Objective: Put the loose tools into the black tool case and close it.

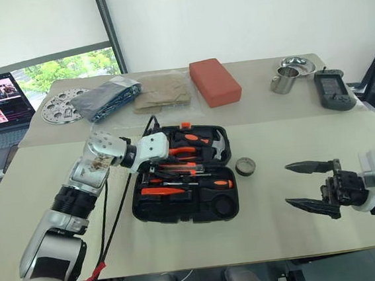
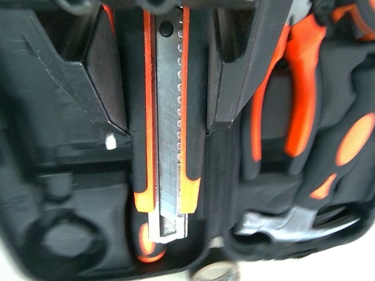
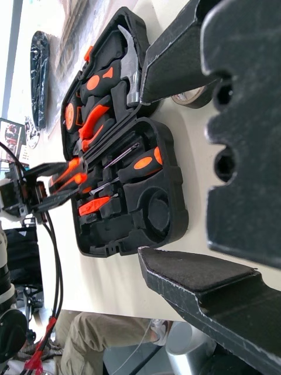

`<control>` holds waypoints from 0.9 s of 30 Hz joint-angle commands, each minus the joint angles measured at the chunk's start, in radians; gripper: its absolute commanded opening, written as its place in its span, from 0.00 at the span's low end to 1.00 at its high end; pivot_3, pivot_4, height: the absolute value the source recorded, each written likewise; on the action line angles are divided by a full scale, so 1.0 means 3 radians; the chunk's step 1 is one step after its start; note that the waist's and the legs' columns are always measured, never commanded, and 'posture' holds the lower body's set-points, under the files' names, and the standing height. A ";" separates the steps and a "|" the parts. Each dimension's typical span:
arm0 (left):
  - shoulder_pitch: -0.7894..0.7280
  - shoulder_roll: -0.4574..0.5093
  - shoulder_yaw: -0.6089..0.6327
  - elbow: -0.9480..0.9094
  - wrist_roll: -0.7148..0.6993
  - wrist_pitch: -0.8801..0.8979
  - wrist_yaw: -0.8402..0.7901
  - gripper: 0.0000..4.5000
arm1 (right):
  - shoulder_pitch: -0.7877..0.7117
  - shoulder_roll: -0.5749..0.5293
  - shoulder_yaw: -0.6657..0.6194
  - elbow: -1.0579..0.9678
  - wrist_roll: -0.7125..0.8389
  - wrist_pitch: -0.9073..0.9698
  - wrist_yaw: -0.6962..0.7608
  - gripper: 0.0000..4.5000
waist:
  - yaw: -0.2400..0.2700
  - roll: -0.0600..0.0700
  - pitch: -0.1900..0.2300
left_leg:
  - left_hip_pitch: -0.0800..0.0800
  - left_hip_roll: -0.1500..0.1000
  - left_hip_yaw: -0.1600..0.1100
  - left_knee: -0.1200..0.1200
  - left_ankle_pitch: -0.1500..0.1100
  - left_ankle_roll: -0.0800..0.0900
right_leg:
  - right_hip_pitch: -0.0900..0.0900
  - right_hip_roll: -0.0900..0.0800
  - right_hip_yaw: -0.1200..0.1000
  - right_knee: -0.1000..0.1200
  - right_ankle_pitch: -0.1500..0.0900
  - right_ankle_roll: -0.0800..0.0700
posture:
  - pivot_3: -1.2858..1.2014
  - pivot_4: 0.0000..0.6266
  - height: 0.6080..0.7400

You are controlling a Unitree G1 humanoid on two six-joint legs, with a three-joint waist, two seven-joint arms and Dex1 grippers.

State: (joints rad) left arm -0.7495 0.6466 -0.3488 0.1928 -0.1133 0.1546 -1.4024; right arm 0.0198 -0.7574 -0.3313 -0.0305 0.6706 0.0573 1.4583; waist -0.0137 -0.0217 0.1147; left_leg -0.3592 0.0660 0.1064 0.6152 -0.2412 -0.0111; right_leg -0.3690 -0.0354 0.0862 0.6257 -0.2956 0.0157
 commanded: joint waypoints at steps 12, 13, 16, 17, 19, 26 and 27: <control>0.0612 0.0230 -0.0153 -0.1003 0.0185 0.0571 0.0195 0.33 | 0.0077 -0.0016 -0.0100 -0.0166 0.0058 -0.0061 -0.0011 1.00 | 0.0003 0.0000 0.0000 | 0.0004 0.0000 -0.0001 0.0004 0.0000 0.0000 | 0.0002 0.0002 0.0007 0.0006 0.0000 0.0000 | 0.52 0.24 1.00; 0.0640 0.0256 -0.0176 -0.1020 0.0206 0.0555 0.0186 0.33 | 0.0078 -0.0015 -0.0095 -0.0168 0.0058 -0.0059 -0.0008 1.00 | 0.0001 0.0001 0.0000 | 0.0004 0.0000 -0.0001 0.0004 0.0000 0.0000 | 0.0001 0.0002 0.0008 0.0006 0.0000 0.0000 | 0.52 0.24 1.00; 0.0693 0.0282 -0.0210 -0.1054 0.0225 0.0541 0.0167 0.33 | 0.0073 -0.0016 -0.0084 -0.0171 0.0060 -0.0052 -0.0002 1.00 | 0.0002 0.0000 0.0000 | 0.0004 0.0001 -0.0001 0.0004 0.0000 0.0001 | 0.0001 0.0004 0.0011 0.0006 0.0000 0.0000 | 0.52 0.24 1.00; 0.0699 0.0279 -0.0213 -0.1061 0.0224 0.0548 0.0168 0.33 | 0.0071 -0.0018 -0.0082 -0.0169 0.0060 -0.0051 0.0000 1.00 | 0.0003 0.0001 0.0000 | 0.0005 0.0001 -0.0001 0.0004 0.0000 0.0001 | 0.0002 0.0004 0.0012 0.0005 0.0000 0.0000 | 0.52 0.24 1.00; 0.0703 0.0282 -0.0227 -0.1064 0.0245 0.0555 0.0172 0.33 | 0.0070 -0.0021 -0.0083 -0.0165 0.0061 -0.0052 0.0008 1.00 | 0.0004 0.0000 0.0000 | 0.0006 0.0000 0.0000 0.0004 0.0000 0.0001 | 0.0002 0.0005 0.0016 0.0006 0.0000 0.0000 | 0.52 0.24 1.00; 0.0733 0.0266 -0.0311 -0.1113 0.0328 0.0627 0.0190 0.33 | 0.0070 -0.0014 -0.0079 -0.0159 0.0053 -0.0056 0.0006 1.00 | 0.0005 0.0000 0.0000 | 0.0008 0.0000 0.0000 0.0004 0.0000 0.0001 | 0.0005 0.0005 0.0020 0.0006 0.0000 0.0000 | 0.52 0.24 1.00; 0.0736 0.0259 -0.0331 -0.1122 0.0356 0.0615 0.0202 0.33 | 0.0066 -0.0010 -0.0079 -0.0158 0.0053 -0.0057 0.0000 1.00 | 0.0004 0.0000 0.0000 | 0.0008 0.0000 0.0000 0.0004 0.0000 0.0001 | 0.0005 0.0005 0.0020 0.0006 0.0000 0.0000 | 0.52 0.24 1.00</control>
State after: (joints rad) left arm -0.5387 0.7215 -0.4207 -0.1198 -0.0260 0.3295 -1.3438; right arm 0.0479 -0.7568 -0.3318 -0.0516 0.6711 0.0524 1.4580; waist -0.0123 -0.0218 0.1147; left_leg -0.3567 0.0661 0.1064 0.6164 -0.2412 -0.0108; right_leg -0.3676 -0.0339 0.0922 0.6276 -0.2956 0.0157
